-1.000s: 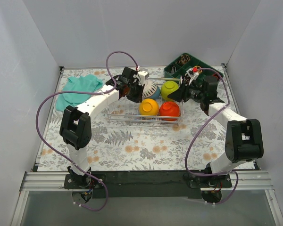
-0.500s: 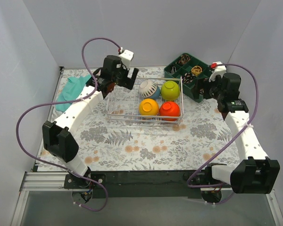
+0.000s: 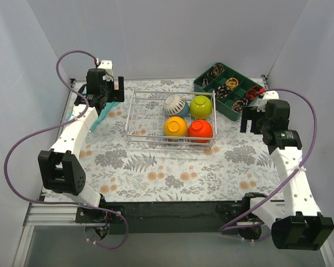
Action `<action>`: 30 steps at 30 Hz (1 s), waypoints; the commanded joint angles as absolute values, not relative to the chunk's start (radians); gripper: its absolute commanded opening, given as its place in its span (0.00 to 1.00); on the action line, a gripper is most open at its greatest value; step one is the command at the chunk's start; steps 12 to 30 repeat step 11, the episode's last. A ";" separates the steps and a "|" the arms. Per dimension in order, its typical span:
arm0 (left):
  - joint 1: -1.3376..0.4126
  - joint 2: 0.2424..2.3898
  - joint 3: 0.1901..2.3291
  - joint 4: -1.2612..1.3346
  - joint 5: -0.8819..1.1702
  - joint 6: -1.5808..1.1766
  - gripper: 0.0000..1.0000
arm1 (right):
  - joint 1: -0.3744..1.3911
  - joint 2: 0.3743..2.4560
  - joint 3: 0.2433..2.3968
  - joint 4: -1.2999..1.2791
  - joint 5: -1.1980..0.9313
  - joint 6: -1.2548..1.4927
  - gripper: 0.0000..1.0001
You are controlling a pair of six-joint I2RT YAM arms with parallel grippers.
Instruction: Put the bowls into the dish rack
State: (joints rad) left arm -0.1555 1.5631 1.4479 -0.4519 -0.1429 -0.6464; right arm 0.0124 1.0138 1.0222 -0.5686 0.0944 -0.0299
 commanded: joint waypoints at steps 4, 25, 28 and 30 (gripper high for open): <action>-0.133 1.462 1.378 -0.456 -0.115 -0.692 0.98 | 0.011 0.936 1.000 -0.592 0.186 -0.041 0.99; -0.133 1.450 1.382 -0.463 -0.080 -0.689 0.98 | -0.038 0.864 0.930 -0.587 0.083 -0.025 0.98; -0.133 1.450 1.382 -0.463 -0.080 -0.689 0.98 | -0.038 0.864 0.930 -0.587 0.083 -0.025 0.98; -0.133 1.450 1.382 -0.463 -0.080 -0.689 0.98 | -0.038 0.864 0.930 -0.587 0.083 -0.025 0.98</action>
